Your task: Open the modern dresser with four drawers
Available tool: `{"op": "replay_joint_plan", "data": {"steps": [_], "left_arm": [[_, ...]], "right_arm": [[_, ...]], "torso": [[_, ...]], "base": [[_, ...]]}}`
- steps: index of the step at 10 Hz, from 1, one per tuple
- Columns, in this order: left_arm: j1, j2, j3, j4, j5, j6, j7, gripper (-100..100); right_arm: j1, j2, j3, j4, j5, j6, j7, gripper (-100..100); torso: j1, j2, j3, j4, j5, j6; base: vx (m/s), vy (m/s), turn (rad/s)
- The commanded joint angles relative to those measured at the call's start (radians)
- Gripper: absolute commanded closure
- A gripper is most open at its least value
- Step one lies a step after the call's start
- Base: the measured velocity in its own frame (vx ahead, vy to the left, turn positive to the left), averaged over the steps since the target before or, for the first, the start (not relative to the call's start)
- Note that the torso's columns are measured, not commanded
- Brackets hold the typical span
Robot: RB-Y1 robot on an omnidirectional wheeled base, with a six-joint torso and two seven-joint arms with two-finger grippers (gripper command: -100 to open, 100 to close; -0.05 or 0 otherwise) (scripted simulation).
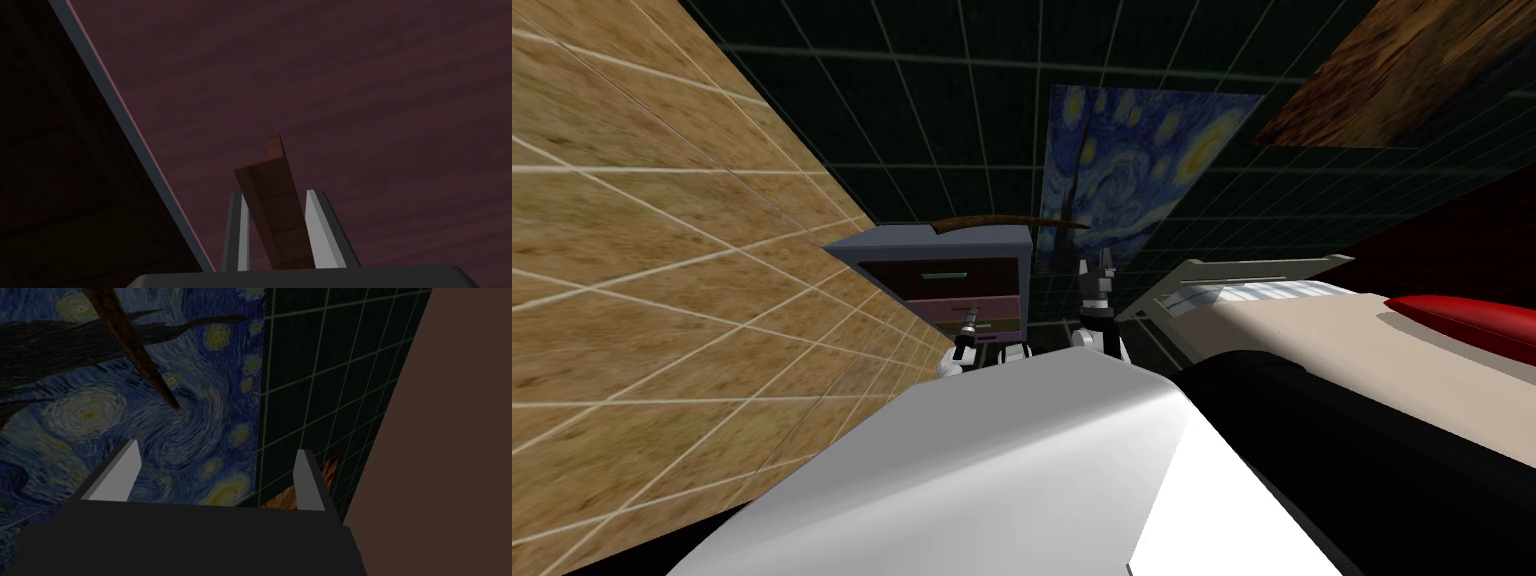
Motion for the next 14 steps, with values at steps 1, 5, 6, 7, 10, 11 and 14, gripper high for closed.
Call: {"op": "replay_joint_plan", "data": {"steps": [1,5,6,7,10,11,14], "left_arm": [[0.076,0.012,-0.041,-0.077,0.028,0.015,-0.012,100],[0.176,0.024,-0.113,-0.193,0.077,0.031,-0.035,100],[0.203,0.024,-0.113,-0.224,0.077,0.031,-0.035,100],[0.238,0.03,-0.149,-0.264,0.101,0.039,-0.046,100],[0.315,0.036,-0.185,-0.347,0.126,0.047,-0.057,100],[0.343,0.036,-0.185,-0.358,0.126,0.047,-0.057,100],[0.407,0.042,-0.221,-0.424,0.15,0.056,-0.069,100]], "right_arm": [[0.0,0.0,0.0,0.0,0.0,0.0,0.0,0],[0.0,0.0,0.0,0.0,0.0,0.0,0.0,0],[0.0,0.0,0.0,0.0,0.0,0.0,0.0,0],[0.0,0.0,0.0,0.0,0.0,0.0,0.0,0],[0.0,0.0,0.0,0.0,0.0,0.0,0.0,0],[0.0,0.0,0.0,0.0,0.0,0.0,0.0,0],[0.0,0.0,0.0,0.0,0.0,0.0,0.0,0]], "torso": [[0.0,-0.001,0.0,-0.001,0.001,0.0],[0.001,0.003,0.001,-0.001,0.0,-0.002],[0.0,0.003,0.001,-0.001,0.0,-0.001],[0.0,0.004,0.002,0.0,0.0,-0.002],[-0.001,0.006,0.003,0.0,0.0,-0.001],[-0.001,0.006,0.003,0.001,0.0,-0.001],[-0.003,0.006,0.003,0.001,0.0,0.001]], "base": [[0.055,0.001,-0.009],[0.051,0.006,-0.004],[0.062,0.007,-0.004],[0.068,0.01,0.001],[0.045,0.005,-0.001],[0.044,0.002,-0.004],[0.051,0.009,0.001]]}}
